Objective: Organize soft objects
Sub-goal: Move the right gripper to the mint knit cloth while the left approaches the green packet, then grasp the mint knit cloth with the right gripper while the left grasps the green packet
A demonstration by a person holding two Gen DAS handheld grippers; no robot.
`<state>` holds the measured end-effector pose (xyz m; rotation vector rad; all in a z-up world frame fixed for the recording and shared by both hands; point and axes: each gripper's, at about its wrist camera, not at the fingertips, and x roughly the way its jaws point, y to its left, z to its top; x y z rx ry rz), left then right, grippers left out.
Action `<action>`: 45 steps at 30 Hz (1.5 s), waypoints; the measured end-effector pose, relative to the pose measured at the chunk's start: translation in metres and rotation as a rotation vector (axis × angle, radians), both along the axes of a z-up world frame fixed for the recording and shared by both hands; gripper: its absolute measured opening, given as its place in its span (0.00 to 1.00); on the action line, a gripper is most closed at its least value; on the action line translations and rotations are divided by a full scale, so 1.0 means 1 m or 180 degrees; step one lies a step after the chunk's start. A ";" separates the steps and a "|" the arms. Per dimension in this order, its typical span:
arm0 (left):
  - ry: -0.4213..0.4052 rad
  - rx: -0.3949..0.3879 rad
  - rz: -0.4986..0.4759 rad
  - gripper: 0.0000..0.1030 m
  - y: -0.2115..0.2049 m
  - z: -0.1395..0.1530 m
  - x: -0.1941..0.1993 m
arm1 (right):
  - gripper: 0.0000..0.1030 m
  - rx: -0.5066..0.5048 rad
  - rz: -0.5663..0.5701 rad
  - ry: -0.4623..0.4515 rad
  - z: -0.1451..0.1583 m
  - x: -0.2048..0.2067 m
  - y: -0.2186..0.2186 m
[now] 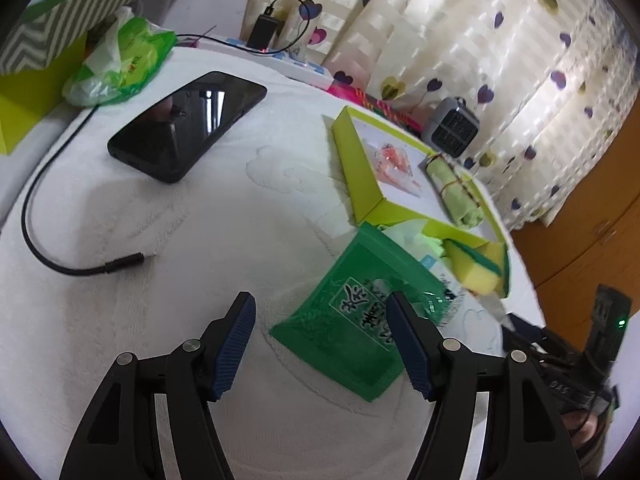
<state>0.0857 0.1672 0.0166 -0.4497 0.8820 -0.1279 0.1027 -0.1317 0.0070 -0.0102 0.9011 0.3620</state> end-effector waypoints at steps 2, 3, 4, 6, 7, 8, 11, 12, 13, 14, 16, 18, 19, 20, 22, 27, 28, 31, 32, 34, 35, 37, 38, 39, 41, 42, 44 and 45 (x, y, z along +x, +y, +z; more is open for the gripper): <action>0.0021 -0.0016 -0.0059 0.66 -0.002 -0.001 0.002 | 0.65 -0.0002 -0.0008 -0.0012 0.000 0.000 -0.001; 0.0037 0.0003 -0.0057 0.66 -0.002 -0.002 0.003 | 0.63 -0.0021 -0.0010 -0.0023 -0.001 -0.001 -0.001; 0.0051 0.0036 -0.0062 0.66 -0.004 -0.003 0.004 | 0.59 -0.0039 -0.0007 -0.0028 -0.001 -0.001 0.000; 0.0074 0.0098 -0.0066 0.66 -0.006 -0.003 0.006 | 0.54 -0.0091 -0.0013 -0.0055 -0.002 -0.002 -0.001; 0.0083 0.0126 -0.0067 0.66 -0.007 -0.002 0.006 | 0.51 -0.0097 -0.0027 -0.0063 -0.002 -0.002 -0.002; 0.0084 0.0140 -0.0069 0.66 -0.007 -0.003 0.006 | 0.48 -0.0101 -0.0037 -0.0068 -0.002 -0.002 -0.002; 0.0083 0.0149 -0.0074 0.66 -0.007 -0.003 0.006 | 0.43 -0.0104 -0.0042 -0.0079 -0.001 -0.003 -0.003; 0.0084 0.0140 -0.0066 0.66 -0.008 -0.002 0.006 | 0.42 -0.0105 -0.0046 -0.0084 -0.001 -0.003 -0.004; 0.0083 0.0134 -0.0064 0.66 -0.007 -0.003 0.006 | 0.41 -0.0105 -0.0048 -0.0086 -0.001 -0.003 -0.004; 0.0081 0.0133 -0.0063 0.66 -0.007 -0.003 0.006 | 0.40 -0.0101 -0.0055 -0.0088 -0.001 -0.004 -0.005; 0.0082 0.0135 -0.0062 0.66 -0.007 -0.003 0.006 | 0.39 -0.0090 -0.0064 -0.0089 -0.001 -0.003 -0.006; 0.0084 0.0141 -0.0069 0.66 -0.007 -0.003 0.006 | 0.37 -0.0094 -0.0064 -0.0099 -0.001 -0.004 -0.006; 0.0084 0.0140 -0.0066 0.66 -0.007 -0.003 0.006 | 0.35 -0.0091 -0.0071 -0.0102 -0.001 -0.005 -0.006; 0.0085 0.0143 -0.0068 0.66 -0.007 -0.003 0.006 | 0.34 -0.0079 -0.0081 -0.0101 -0.001 -0.004 -0.007; 0.0083 0.0142 -0.0066 0.66 -0.007 -0.003 0.006 | 0.34 -0.0070 -0.0081 -0.0100 -0.001 -0.005 -0.008; 0.0086 0.0169 -0.0079 0.66 -0.005 -0.003 0.006 | 0.22 -0.0065 -0.0117 -0.0132 0.001 -0.006 -0.010; 0.0083 0.0170 -0.0070 0.66 -0.007 -0.002 0.005 | 0.20 -0.0058 -0.0123 -0.0137 0.001 -0.006 -0.011; 0.0041 0.0150 -0.0061 0.66 -0.002 0.000 0.004 | 0.19 -0.0024 -0.0120 -0.0146 0.004 -0.008 -0.015; 0.0025 0.0145 -0.0079 0.66 0.000 0.000 0.003 | 0.18 -0.0018 -0.0128 -0.0150 0.004 -0.009 -0.017; 0.0014 0.0113 -0.0124 0.66 0.002 0.000 0.004 | 0.18 0.0000 -0.0141 -0.0158 0.005 -0.011 -0.020; 0.0000 0.0073 -0.0171 0.66 0.003 0.000 0.005 | 0.18 0.0011 -0.0149 -0.0160 0.006 -0.012 -0.021; -0.0014 0.0053 -0.0235 0.66 0.004 0.000 0.007 | 0.18 0.0023 -0.0162 -0.0167 0.007 -0.013 -0.023; -0.0025 0.0073 -0.0268 0.66 0.004 0.001 0.009 | 0.18 0.0024 -0.0173 -0.0174 0.008 -0.014 -0.024; -0.0040 0.0074 -0.0319 0.66 0.004 0.001 0.011 | 0.18 0.0037 -0.0179 -0.0189 0.010 -0.015 -0.026; -0.0069 0.0038 -0.0410 0.66 0.004 0.001 0.015 | 0.18 0.0042 -0.0202 -0.0218 0.013 -0.018 -0.029; -0.0066 0.0021 -0.0423 0.66 0.004 0.000 0.016 | 0.18 0.0040 -0.0214 -0.0232 0.014 -0.020 -0.031; -0.0049 0.0066 -0.0460 0.66 0.002 -0.001 0.019 | 0.18 0.0028 -0.0240 -0.0254 0.015 -0.023 -0.034; -0.0048 0.0116 -0.0505 0.66 0.000 -0.001 0.021 | 0.18 0.0017 -0.0274 -0.0262 0.016 -0.024 -0.037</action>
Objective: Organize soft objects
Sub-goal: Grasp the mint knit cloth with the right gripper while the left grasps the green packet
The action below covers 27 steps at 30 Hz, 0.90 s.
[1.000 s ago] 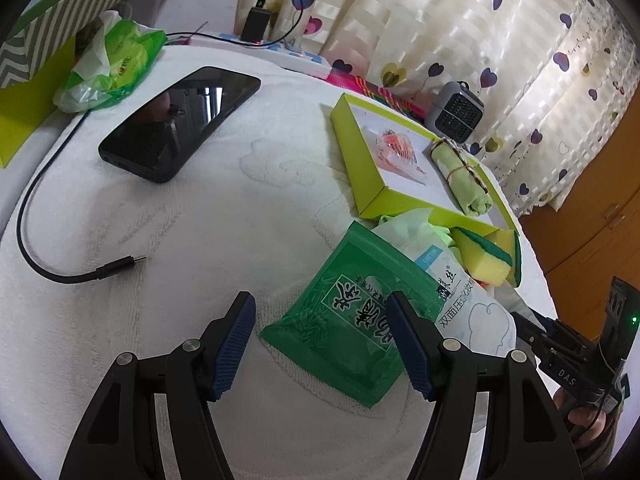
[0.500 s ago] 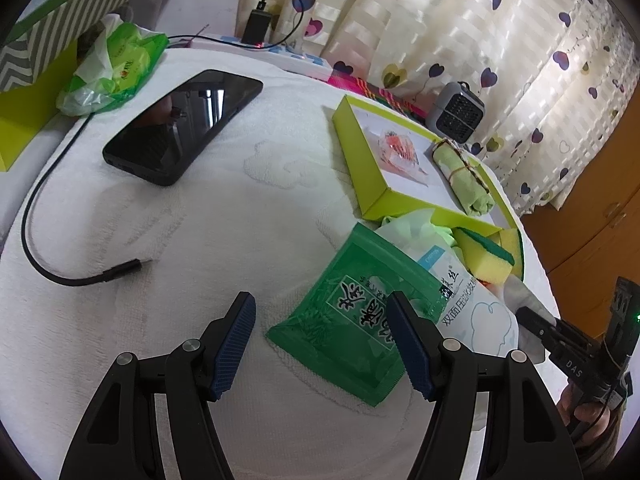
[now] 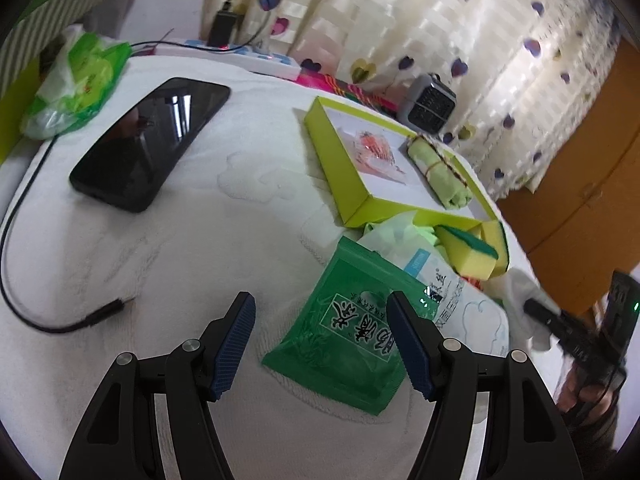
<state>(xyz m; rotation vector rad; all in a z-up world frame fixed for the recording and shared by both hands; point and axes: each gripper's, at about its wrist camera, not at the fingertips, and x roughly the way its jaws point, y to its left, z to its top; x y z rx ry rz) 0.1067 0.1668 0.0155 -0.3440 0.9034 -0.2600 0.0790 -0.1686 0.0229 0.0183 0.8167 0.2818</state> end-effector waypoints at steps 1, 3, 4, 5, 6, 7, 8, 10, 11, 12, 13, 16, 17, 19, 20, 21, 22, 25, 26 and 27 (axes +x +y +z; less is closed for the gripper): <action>-0.0003 0.0074 -0.0055 0.66 -0.003 0.000 0.001 | 0.18 0.0003 -0.0023 -0.0002 0.000 -0.001 -0.003; -0.0025 0.0171 -0.0157 0.66 -0.007 0.000 0.003 | 0.18 0.0002 -0.0059 -0.0005 0.001 -0.002 -0.007; -0.0026 0.0202 -0.0204 0.66 -0.009 -0.001 0.005 | 0.18 -0.0001 -0.0074 -0.0007 0.001 -0.002 -0.008; -0.0020 0.0212 -0.0238 0.67 -0.008 -0.001 0.006 | 0.18 0.0000 -0.0087 -0.0007 0.001 -0.002 -0.010; -0.0025 0.0197 -0.0268 0.67 -0.007 -0.001 0.007 | 0.18 0.0004 -0.0097 -0.0006 0.001 -0.002 -0.011; -0.0025 0.0170 -0.0287 0.67 -0.006 -0.002 0.008 | 0.18 0.0008 -0.0102 -0.0004 0.001 -0.002 -0.012; -0.0020 0.0149 -0.0294 0.67 -0.005 -0.002 0.009 | 0.18 0.0012 -0.0104 0.0000 0.000 -0.002 -0.013; -0.0028 0.0177 -0.0375 0.67 -0.008 -0.003 0.006 | 0.18 0.0020 -0.0095 0.0012 -0.001 -0.002 -0.011; -0.0037 0.0209 -0.0421 0.67 -0.010 -0.003 0.004 | 0.18 0.0021 -0.0089 0.0016 -0.002 -0.001 -0.010; -0.0051 0.0249 -0.0506 0.67 -0.014 -0.002 0.002 | 0.18 0.0028 -0.0080 0.0025 -0.003 -0.001 -0.009; -0.0061 0.0280 -0.0540 0.67 -0.017 -0.002 0.000 | 0.18 0.0035 -0.0075 0.0031 -0.004 -0.001 -0.009; -0.0060 0.0392 -0.0559 0.67 -0.021 -0.003 -0.002 | 0.18 0.0055 -0.0073 0.0053 -0.006 0.000 -0.010; -0.0031 0.0382 -0.0528 0.67 -0.021 -0.002 -0.001 | 0.18 0.0057 -0.0080 0.0062 -0.007 0.001 -0.010; -0.0028 0.0472 -0.0513 0.67 -0.025 -0.002 -0.002 | 0.18 0.0065 -0.0089 0.0072 -0.008 0.002 -0.011; -0.0043 0.0517 -0.0517 0.67 -0.027 -0.003 -0.003 | 0.18 0.0075 -0.0096 0.0080 -0.009 0.002 -0.012; -0.0070 0.0573 -0.0521 0.67 -0.029 -0.004 -0.004 | 0.18 0.0079 -0.0099 0.0084 -0.009 0.002 -0.013; -0.0094 0.0655 -0.0527 0.67 -0.032 -0.004 -0.005 | 0.18 0.0082 -0.0100 0.0086 -0.009 0.003 -0.014; -0.0112 0.0774 -0.0524 0.66 -0.037 -0.004 -0.006 | 0.18 0.0084 -0.0100 0.0089 -0.009 0.004 -0.013; -0.0115 0.0798 -0.0506 0.65 -0.037 -0.004 -0.007 | 0.18 0.0088 -0.0100 0.0094 -0.009 0.003 -0.013; -0.0119 0.0836 -0.0484 0.59 -0.037 -0.005 -0.007 | 0.18 0.0095 -0.0093 0.0105 -0.010 0.004 -0.013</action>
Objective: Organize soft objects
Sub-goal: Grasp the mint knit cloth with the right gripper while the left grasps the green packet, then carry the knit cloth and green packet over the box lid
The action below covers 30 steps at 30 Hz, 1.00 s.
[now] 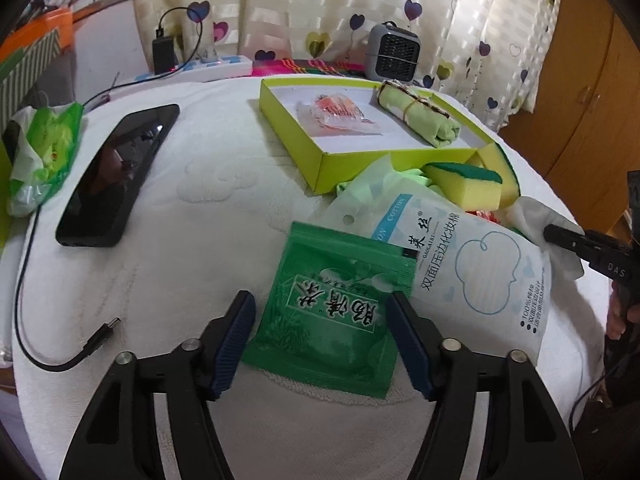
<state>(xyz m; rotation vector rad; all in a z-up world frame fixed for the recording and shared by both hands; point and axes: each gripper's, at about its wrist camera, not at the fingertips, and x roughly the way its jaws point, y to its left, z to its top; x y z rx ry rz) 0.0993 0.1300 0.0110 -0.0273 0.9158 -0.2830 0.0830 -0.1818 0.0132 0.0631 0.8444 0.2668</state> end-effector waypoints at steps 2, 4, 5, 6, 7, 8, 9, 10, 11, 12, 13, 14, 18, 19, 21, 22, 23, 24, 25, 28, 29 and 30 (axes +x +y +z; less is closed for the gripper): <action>-0.0020 0.0075 0.0026 0.52 0.001 0.000 -0.001 | 0.18 0.0002 0.0010 0.0011 -0.002 0.001 0.001; -0.0034 0.0086 0.0079 0.44 0.004 0.001 -0.002 | 0.18 0.0009 0.0013 0.0021 -0.003 0.002 0.001; -0.0045 0.0087 0.0089 0.44 0.005 0.001 -0.003 | 0.18 0.0016 0.0011 0.0021 -0.003 0.002 0.000; -0.0054 0.0083 0.0103 0.42 0.005 0.001 -0.004 | 0.18 0.0019 0.0013 0.0022 -0.003 0.002 0.000; -0.0059 0.0082 0.0114 0.40 0.005 0.001 -0.004 | 0.18 0.0016 0.0014 0.0023 -0.004 0.002 0.000; -0.0072 0.0105 0.0139 0.39 0.006 0.001 -0.004 | 0.18 0.0019 0.0015 0.0026 -0.004 0.002 0.000; -0.0079 0.0117 0.0156 0.35 0.005 0.001 -0.005 | 0.18 0.0020 0.0012 0.0025 -0.003 0.002 0.000; -0.0100 0.0153 0.0202 0.29 0.006 0.002 -0.005 | 0.18 0.0016 0.0012 0.0023 -0.003 0.002 0.001; -0.0113 0.0146 0.0219 0.27 0.007 0.003 -0.006 | 0.18 0.0015 0.0011 0.0024 -0.003 0.002 0.001; -0.0120 0.0128 0.0227 0.23 0.008 0.003 -0.007 | 0.18 0.0014 0.0011 0.0023 -0.003 0.002 0.001; -0.0127 0.0112 0.0247 0.21 0.009 0.004 -0.008 | 0.18 0.0014 0.0012 0.0022 -0.003 0.002 0.001; -0.0133 0.0099 0.0270 0.20 0.010 0.004 -0.009 | 0.18 0.0016 0.0013 0.0024 -0.003 0.002 0.001; -0.0190 0.0061 0.0333 0.16 0.013 0.007 -0.014 | 0.18 0.0027 0.0012 0.0030 -0.004 0.003 0.001; -0.0213 0.0041 0.0363 0.15 0.014 0.009 -0.015 | 0.18 0.0026 0.0014 0.0029 -0.004 0.003 0.001; -0.0244 -0.0026 0.0400 0.13 0.017 0.012 -0.016 | 0.18 0.0029 0.0013 0.0030 -0.004 0.003 0.001; -0.0253 -0.0041 0.0409 0.13 0.018 0.014 -0.016 | 0.18 0.0028 0.0013 0.0029 -0.004 0.003 0.001; -0.0269 -0.0052 0.0434 0.12 0.019 0.015 -0.017 | 0.18 0.0028 0.0013 0.0026 -0.005 0.003 0.002; -0.0272 -0.0064 0.0432 0.12 0.019 0.017 -0.018 | 0.18 0.0031 0.0013 0.0028 -0.005 0.003 0.002; -0.0281 -0.0064 0.0440 0.11 0.020 0.017 -0.019 | 0.18 0.0033 0.0013 0.0030 -0.004 0.003 0.001; -0.0304 -0.0074 0.0478 0.10 0.021 0.020 -0.021 | 0.18 0.0036 0.0014 0.0028 -0.004 0.002 0.002; -0.0318 -0.0106 0.0510 0.10 0.023 0.022 -0.022 | 0.18 0.0036 0.0019 0.0026 -0.005 0.002 0.002; -0.0314 -0.0149 0.0497 0.10 0.024 0.022 -0.023 | 0.18 0.0037 0.0019 0.0025 -0.004 0.002 0.002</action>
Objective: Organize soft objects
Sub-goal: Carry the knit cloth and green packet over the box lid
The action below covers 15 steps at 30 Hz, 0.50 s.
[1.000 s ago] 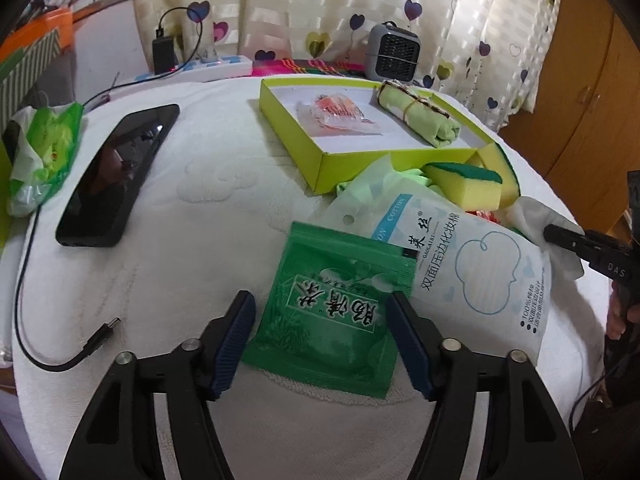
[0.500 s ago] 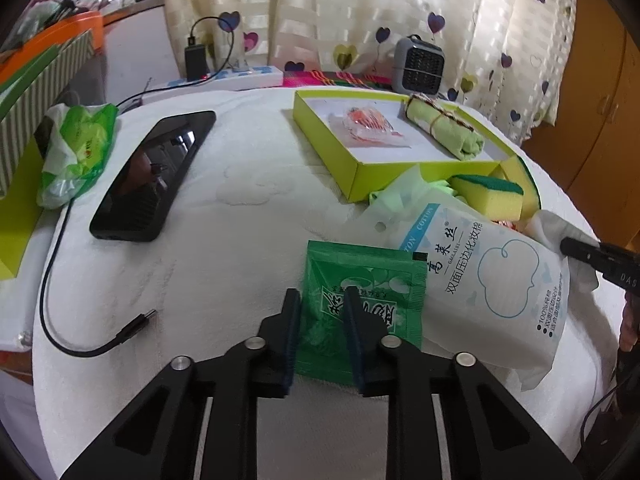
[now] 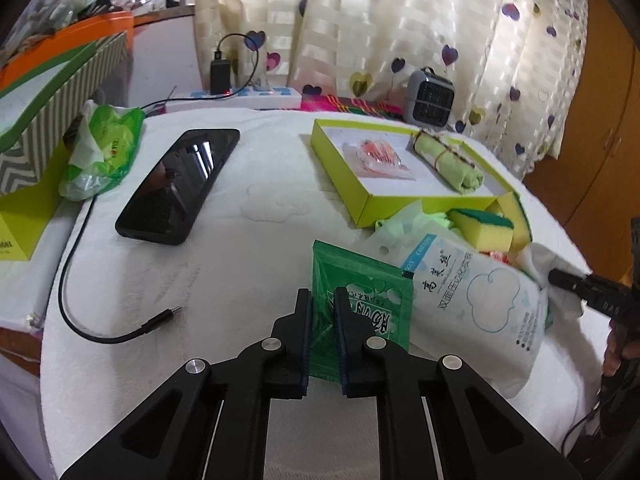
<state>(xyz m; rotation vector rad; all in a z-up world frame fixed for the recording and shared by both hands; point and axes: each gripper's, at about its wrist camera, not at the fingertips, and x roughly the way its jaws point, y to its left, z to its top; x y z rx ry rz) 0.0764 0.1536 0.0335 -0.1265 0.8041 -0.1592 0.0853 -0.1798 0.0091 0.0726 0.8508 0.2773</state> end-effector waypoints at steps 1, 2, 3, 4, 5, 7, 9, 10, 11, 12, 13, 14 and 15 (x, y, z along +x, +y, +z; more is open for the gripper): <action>-0.0012 -0.0018 0.0002 0.09 0.001 0.001 -0.001 | 0.18 0.0004 -0.0003 -0.0001 0.000 0.000 0.000; -0.0028 -0.0008 0.0012 0.09 0.000 0.003 -0.002 | 0.18 0.0011 -0.0006 -0.0008 0.001 0.000 0.000; -0.0035 0.0000 -0.0003 0.09 0.000 0.004 -0.003 | 0.18 0.0017 -0.0007 -0.0013 0.002 -0.001 0.000; -0.0051 -0.0001 0.0010 0.09 0.000 0.005 -0.004 | 0.18 0.0024 -0.0006 -0.0019 0.002 -0.001 -0.001; -0.0060 -0.0033 0.0008 0.09 0.000 0.006 -0.005 | 0.18 0.0027 -0.0003 -0.0023 0.002 -0.001 -0.001; -0.0086 -0.0082 0.0002 0.09 0.000 0.008 -0.007 | 0.18 0.0034 0.0000 -0.0023 0.003 -0.001 -0.001; -0.0082 -0.0102 0.0001 0.09 -0.001 0.009 -0.008 | 0.18 0.0042 0.0003 -0.0021 0.003 -0.001 -0.001; -0.0083 -0.0153 0.0008 0.09 0.001 0.009 -0.008 | 0.18 0.0043 0.0001 -0.0019 0.003 -0.001 -0.002; -0.0073 -0.0223 0.0011 0.09 0.002 0.010 -0.008 | 0.18 0.0046 0.0003 -0.0021 0.003 -0.001 -0.002; -0.0078 -0.0232 0.0024 0.09 0.003 0.011 -0.008 | 0.18 0.0052 0.0008 -0.0026 0.003 -0.002 -0.001; -0.0104 -0.0191 0.0043 0.09 0.002 0.013 -0.009 | 0.18 0.0056 0.0012 -0.0031 0.004 -0.002 -0.001; -0.0119 -0.0159 0.0047 0.09 0.001 0.015 -0.009 | 0.18 0.0060 0.0013 -0.0036 0.004 -0.002 -0.001; -0.0131 -0.0146 0.0043 0.09 -0.001 0.017 -0.009 | 0.18 0.0066 0.0016 -0.0042 0.005 -0.002 -0.001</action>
